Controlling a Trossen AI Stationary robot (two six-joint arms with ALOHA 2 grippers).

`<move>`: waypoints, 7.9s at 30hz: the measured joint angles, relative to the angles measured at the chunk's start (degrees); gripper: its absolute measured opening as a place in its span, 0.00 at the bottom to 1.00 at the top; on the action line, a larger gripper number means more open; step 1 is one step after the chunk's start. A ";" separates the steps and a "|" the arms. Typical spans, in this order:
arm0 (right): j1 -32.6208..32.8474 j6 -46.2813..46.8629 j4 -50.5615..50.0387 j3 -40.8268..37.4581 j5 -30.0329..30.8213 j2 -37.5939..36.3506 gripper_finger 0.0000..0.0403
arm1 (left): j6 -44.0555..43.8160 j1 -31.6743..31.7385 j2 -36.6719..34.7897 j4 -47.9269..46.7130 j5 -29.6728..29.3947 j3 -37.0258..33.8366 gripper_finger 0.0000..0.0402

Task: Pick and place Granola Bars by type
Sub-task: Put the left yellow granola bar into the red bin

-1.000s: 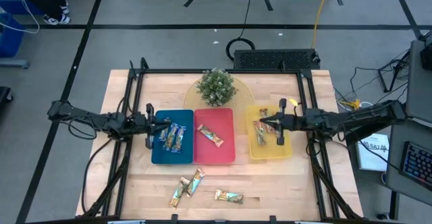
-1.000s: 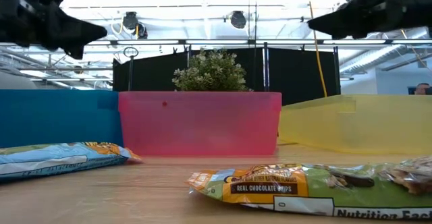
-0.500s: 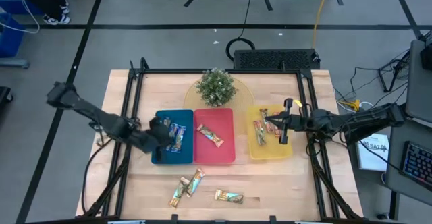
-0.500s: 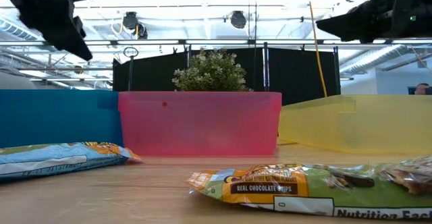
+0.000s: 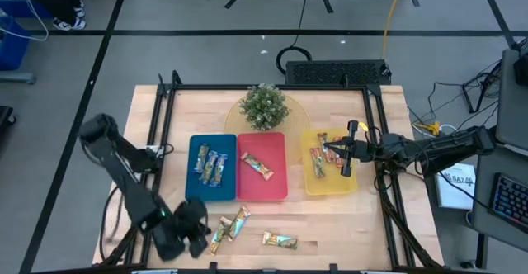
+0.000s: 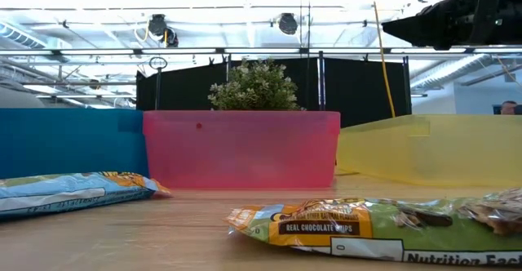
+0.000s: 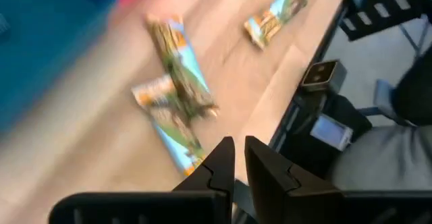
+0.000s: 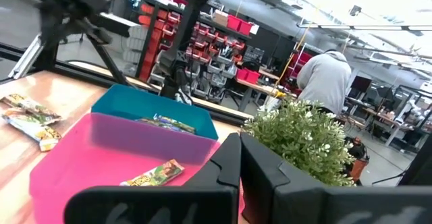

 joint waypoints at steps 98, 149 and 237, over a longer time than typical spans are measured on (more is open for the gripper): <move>0.00 2.90 -3.66 0.08 -10.73 0.30 0.00 | 9.38 16.65 28.64 -33.90 2.60 39.69 0.19; 0.00 6.09 -10.81 -0.01 -10.51 2.16 0.00 | 162.36 46.82 34.14 -31.91 4.54 38.78 0.19; 0.00 6.84 -0.04 -0.51 -10.75 4.17 0.00 | 0.16 14.78 34.20 -20.72 -0.36 37.64 0.08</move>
